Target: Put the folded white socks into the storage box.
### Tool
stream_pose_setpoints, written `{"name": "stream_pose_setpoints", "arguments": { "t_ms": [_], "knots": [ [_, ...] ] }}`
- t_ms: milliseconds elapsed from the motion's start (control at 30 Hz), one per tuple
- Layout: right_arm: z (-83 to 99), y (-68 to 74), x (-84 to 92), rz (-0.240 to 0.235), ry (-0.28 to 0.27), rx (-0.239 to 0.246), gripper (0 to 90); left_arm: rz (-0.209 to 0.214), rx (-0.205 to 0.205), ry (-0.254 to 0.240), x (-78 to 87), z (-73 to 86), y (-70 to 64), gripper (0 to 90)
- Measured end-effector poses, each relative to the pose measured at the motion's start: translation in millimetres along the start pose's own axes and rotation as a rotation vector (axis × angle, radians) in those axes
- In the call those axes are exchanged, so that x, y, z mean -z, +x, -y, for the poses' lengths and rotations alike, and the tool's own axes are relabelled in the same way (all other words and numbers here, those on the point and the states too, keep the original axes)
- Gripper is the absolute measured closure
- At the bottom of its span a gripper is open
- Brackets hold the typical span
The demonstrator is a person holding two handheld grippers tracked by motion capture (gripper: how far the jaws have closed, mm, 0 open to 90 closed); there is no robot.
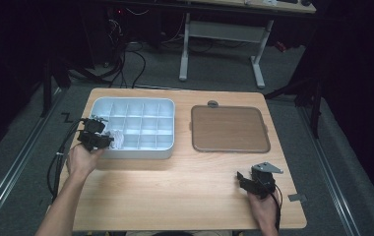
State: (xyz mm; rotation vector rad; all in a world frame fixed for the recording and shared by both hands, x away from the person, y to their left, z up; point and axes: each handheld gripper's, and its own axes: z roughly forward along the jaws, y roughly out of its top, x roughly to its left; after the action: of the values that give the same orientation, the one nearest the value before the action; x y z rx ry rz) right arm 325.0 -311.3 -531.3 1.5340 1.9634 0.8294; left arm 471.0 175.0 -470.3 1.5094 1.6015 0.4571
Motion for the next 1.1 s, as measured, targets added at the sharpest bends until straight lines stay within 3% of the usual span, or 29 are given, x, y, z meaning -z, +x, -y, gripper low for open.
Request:
{"name": "stream_pose_setpoints", "arguments": {
  "t_ms": [1100],
  "knots": [
    [0.0,0.1,0.0,-0.001,0.000,0.001,37.1,-0.072,-0.030,0.105,-16.0,5.2,0.3,79.5]
  ]
}}
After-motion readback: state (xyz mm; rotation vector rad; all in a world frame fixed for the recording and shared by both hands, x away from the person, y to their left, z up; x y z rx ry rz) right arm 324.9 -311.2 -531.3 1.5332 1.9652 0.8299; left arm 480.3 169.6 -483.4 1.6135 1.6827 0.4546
